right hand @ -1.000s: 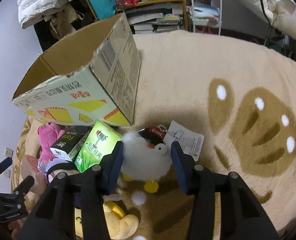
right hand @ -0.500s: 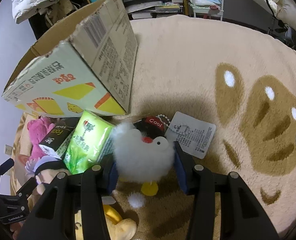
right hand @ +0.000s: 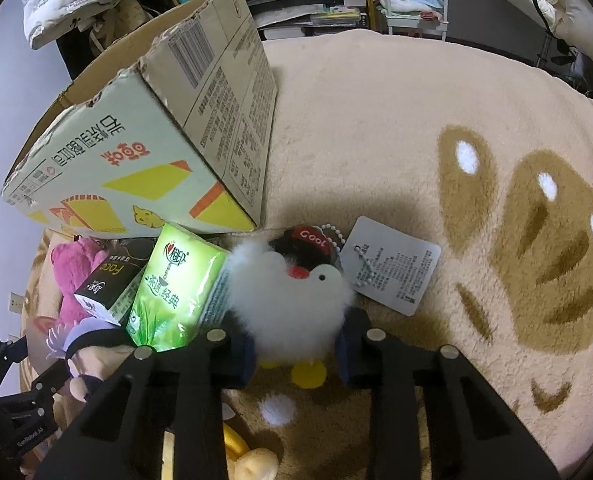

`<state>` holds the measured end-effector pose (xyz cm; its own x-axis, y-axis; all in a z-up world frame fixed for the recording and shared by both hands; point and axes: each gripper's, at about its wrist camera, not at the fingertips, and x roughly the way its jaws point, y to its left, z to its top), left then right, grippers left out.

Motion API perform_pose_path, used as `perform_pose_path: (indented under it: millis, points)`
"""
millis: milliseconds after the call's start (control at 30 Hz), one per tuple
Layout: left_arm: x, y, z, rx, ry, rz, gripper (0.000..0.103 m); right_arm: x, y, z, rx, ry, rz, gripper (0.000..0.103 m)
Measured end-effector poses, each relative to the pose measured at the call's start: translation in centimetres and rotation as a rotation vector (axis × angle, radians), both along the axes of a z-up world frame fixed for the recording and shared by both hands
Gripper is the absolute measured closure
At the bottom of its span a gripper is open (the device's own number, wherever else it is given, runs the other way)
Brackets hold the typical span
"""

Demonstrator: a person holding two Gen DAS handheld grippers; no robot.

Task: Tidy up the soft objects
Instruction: 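Lower the left tool onto the pink sponge while the right tool grasps the white penguin plush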

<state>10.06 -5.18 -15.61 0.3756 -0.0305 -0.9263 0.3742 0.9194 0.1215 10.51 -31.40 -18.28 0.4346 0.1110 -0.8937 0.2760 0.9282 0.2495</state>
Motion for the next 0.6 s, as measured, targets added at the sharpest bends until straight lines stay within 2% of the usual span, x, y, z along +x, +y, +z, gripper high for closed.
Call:
perform_pose_path:
  millis: [267,600]
  points:
    - [0.1,0.9,0.8,-0.018,-0.024,0.037,0.048,-1.7,0.4,0.9,-0.019,-0.017,0.013,0.074]
    - [-0.7,1.5,2.7,-0.034,-0.103,0.061,0.049,-4.0,0.3,4.0,-0.050,-0.109,-0.046,0.074]
